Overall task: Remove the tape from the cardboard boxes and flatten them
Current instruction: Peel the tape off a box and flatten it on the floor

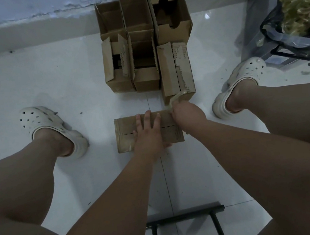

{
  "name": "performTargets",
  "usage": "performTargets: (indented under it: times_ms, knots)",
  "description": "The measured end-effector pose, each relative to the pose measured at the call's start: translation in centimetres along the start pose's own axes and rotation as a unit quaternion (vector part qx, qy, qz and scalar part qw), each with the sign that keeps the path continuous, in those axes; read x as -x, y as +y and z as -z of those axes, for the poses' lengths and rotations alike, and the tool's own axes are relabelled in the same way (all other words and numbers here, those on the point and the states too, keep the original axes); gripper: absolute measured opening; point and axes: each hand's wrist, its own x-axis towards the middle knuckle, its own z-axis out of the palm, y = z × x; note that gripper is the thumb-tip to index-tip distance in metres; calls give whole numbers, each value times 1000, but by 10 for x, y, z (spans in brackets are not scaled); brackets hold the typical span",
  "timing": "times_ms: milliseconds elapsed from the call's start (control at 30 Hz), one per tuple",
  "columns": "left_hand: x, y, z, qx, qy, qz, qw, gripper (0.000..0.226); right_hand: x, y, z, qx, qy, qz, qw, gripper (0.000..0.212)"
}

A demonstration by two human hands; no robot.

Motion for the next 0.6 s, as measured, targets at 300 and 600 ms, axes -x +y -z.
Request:
performTargets:
  times_ms: [300, 600]
  knots:
    - [-1, 4, 4, -7, -11, -2, 1000, 99, -5, -5, 13, 72, 7, 74, 995, 29]
    - [-1, 6, 6, -11, -20, 0, 1000, 99, -9, 15, 10, -211, 34, -37, 976, 23]
